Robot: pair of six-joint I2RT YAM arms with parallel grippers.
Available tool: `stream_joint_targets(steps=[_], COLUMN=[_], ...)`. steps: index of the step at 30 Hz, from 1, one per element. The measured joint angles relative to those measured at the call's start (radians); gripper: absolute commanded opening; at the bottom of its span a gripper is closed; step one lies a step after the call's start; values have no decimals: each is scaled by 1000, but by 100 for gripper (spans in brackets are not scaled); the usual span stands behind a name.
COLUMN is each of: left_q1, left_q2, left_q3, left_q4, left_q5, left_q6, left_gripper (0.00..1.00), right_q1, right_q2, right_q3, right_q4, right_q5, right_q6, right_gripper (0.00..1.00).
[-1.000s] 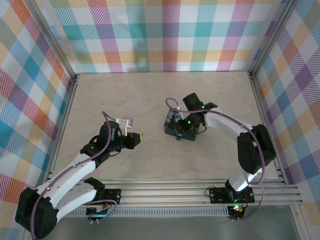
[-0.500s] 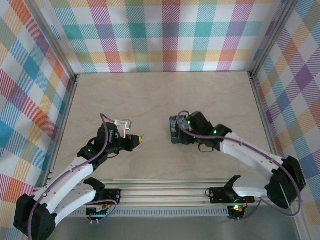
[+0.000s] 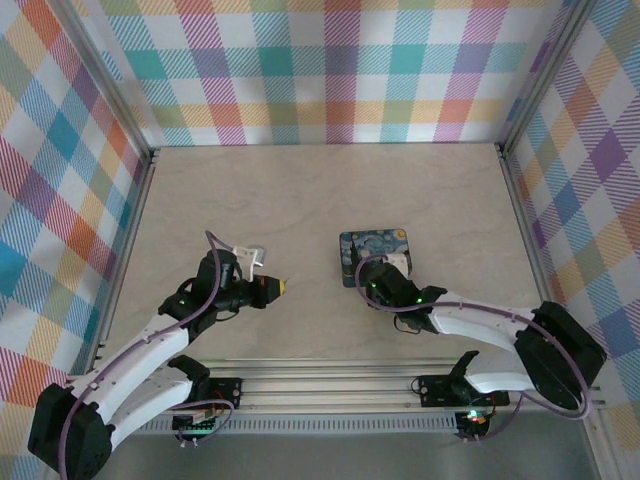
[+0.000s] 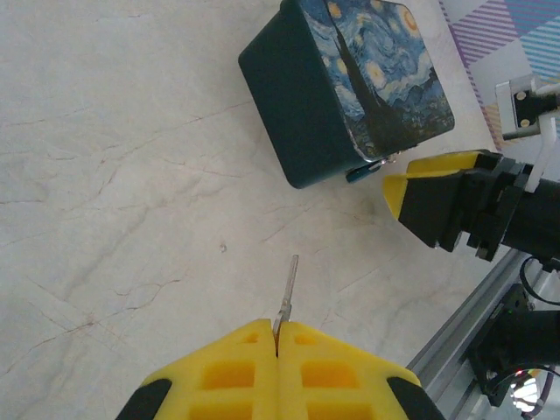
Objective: Unlock a padlock with a key
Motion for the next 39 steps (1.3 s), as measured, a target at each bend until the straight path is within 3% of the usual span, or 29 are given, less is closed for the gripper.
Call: stream_joint_targets(steps=[6, 24, 39], left_q1=[0, 0, 0], left_q2=[0, -66, -140], left_q3=[-8, -76, -89], left_q4=[20, 23, -7], left_q5=[-1, -5, -24], left_q6=[-3, 2, 9], left_gripper=[0, 0, 0], right_q1=[0, 1, 0], right_q2=[100, 219, 246], right_q3=[1, 19, 35], right_q4=[118, 191, 204], right_q5=[4, 55, 80], right_q6=[-1, 9, 0], right_gripper=[63, 55, 19])
